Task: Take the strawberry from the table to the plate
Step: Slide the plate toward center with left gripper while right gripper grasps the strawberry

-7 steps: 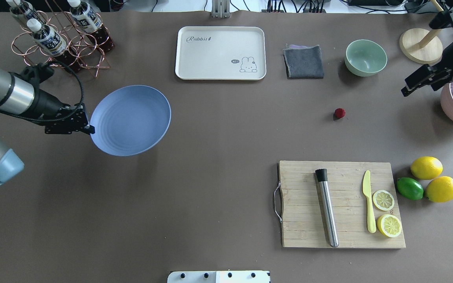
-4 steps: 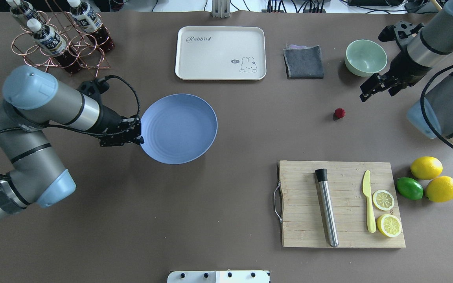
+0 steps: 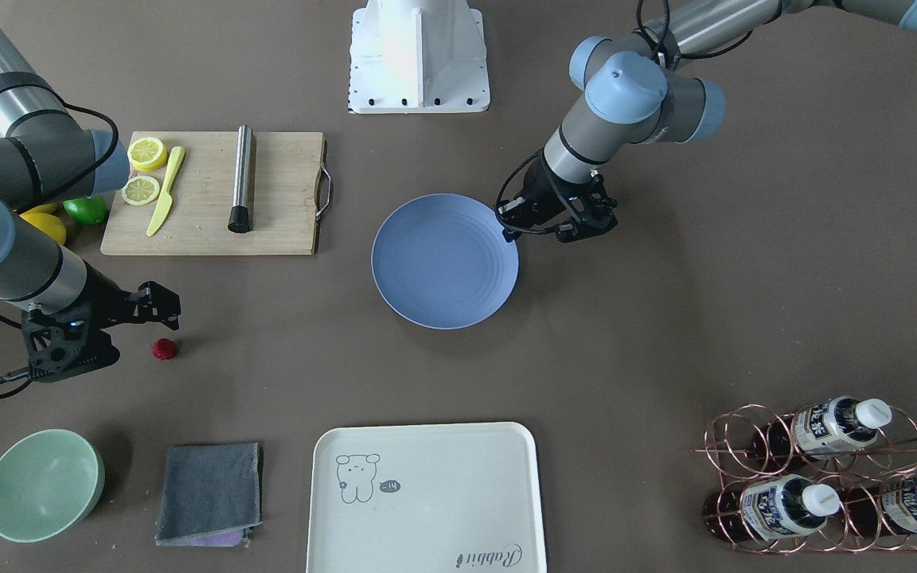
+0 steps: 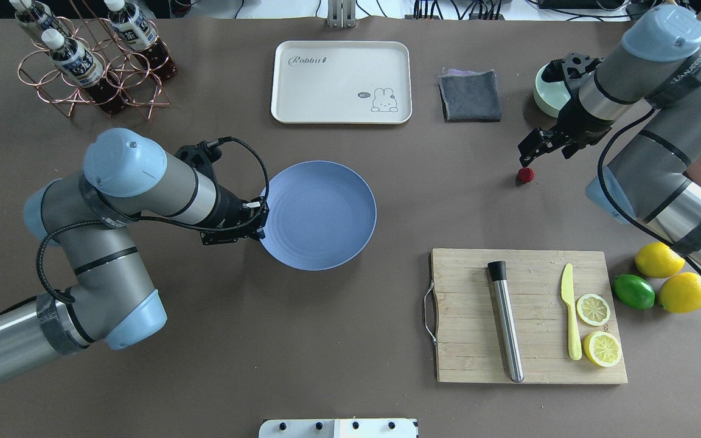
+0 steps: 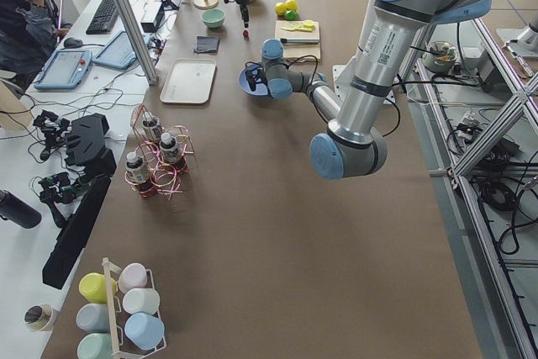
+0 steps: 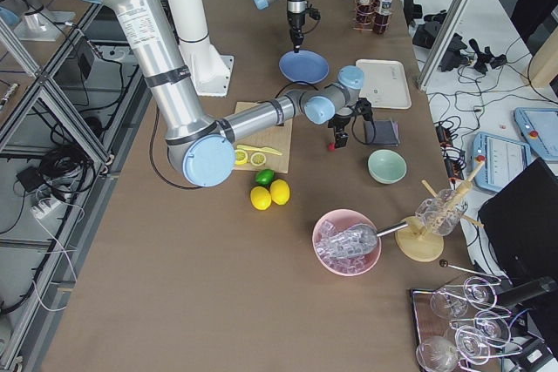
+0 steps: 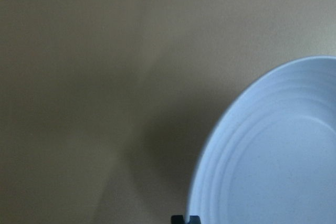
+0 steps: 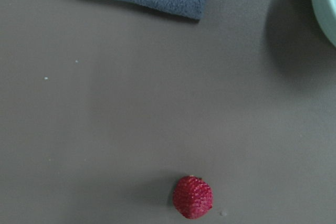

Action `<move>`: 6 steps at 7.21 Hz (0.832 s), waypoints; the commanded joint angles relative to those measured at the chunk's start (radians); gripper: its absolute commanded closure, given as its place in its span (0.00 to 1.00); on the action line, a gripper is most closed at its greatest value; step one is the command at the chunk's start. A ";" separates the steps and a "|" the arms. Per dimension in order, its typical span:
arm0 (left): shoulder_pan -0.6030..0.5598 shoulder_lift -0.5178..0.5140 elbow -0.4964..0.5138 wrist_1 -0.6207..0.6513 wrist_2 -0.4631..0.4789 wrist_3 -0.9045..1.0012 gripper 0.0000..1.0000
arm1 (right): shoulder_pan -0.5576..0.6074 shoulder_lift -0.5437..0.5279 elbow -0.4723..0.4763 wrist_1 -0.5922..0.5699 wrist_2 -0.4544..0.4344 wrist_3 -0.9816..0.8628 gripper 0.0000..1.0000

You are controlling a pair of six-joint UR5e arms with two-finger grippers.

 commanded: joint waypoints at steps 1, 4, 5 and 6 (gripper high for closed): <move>0.038 -0.008 0.011 0.003 0.044 0.000 1.00 | -0.030 0.014 -0.022 0.003 -0.033 0.012 0.01; 0.058 -0.009 0.011 0.001 0.045 -0.007 1.00 | -0.045 0.024 -0.054 0.004 -0.074 0.009 0.03; 0.058 -0.009 0.011 0.001 0.045 -0.007 1.00 | -0.047 0.034 -0.068 0.004 -0.074 0.010 0.06; 0.058 -0.009 0.008 0.001 0.045 -0.007 1.00 | -0.049 0.038 -0.075 0.004 -0.074 0.009 0.10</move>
